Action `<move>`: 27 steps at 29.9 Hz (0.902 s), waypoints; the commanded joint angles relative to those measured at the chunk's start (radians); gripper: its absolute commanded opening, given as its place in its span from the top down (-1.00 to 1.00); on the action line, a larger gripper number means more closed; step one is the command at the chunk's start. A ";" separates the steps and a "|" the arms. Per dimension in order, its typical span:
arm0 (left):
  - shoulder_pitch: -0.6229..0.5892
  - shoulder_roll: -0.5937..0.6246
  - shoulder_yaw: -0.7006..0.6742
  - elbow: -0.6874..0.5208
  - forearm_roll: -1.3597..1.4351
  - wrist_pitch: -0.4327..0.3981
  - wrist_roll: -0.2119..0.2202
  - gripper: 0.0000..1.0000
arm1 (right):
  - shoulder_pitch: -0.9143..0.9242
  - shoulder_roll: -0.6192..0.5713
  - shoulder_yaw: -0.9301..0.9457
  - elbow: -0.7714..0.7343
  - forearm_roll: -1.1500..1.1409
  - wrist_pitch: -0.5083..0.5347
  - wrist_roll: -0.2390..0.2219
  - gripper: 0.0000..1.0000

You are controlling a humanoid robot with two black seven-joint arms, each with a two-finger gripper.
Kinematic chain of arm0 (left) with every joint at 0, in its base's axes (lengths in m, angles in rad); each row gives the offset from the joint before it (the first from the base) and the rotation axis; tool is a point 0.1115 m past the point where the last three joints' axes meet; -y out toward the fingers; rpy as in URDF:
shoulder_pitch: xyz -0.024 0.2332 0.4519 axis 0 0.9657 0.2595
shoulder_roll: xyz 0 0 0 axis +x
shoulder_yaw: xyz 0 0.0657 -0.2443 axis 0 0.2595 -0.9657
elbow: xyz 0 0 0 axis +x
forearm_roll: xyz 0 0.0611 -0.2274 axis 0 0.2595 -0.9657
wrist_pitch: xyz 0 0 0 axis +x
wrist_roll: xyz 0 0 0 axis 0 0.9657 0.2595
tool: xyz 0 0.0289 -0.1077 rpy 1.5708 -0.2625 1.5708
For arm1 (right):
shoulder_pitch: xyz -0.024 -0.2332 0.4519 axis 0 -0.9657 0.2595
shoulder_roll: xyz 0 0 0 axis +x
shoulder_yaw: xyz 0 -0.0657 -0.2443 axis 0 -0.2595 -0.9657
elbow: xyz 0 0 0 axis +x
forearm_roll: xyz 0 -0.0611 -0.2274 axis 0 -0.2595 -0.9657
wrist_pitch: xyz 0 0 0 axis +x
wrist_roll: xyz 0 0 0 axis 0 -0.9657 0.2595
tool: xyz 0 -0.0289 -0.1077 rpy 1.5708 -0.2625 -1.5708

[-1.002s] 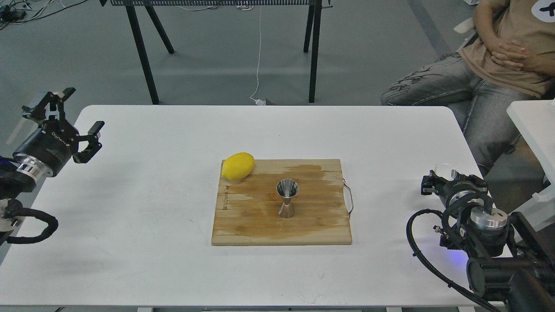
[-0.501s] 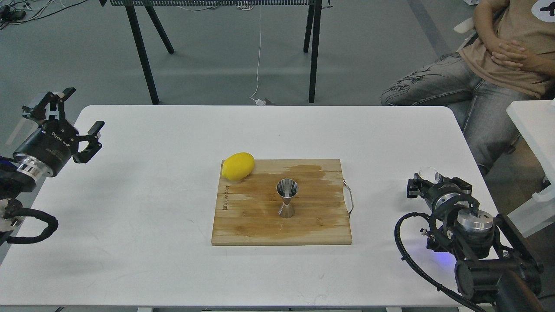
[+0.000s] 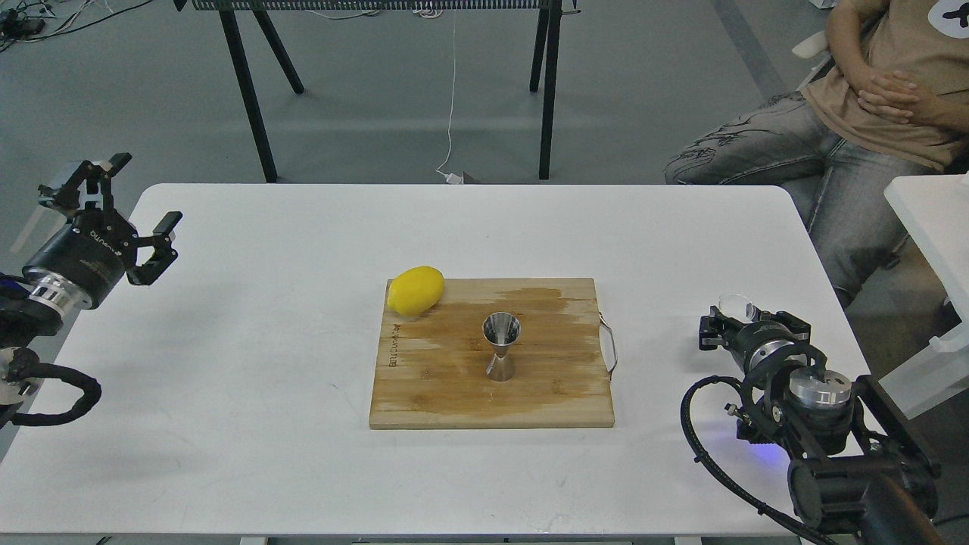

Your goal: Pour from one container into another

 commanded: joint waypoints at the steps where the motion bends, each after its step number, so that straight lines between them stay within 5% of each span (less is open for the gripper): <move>1: 0.000 0.000 0.000 0.000 0.000 0.000 0.000 -0.97 | -0.004 0.000 0.000 0.006 0.002 0.000 0.000 -0.07; 27: 0.000 0.000 0.000 0.000 0.000 0.000 0.000 -0.97 | -0.040 -0.021 0.015 0.127 0.003 0.015 0.002 -0.98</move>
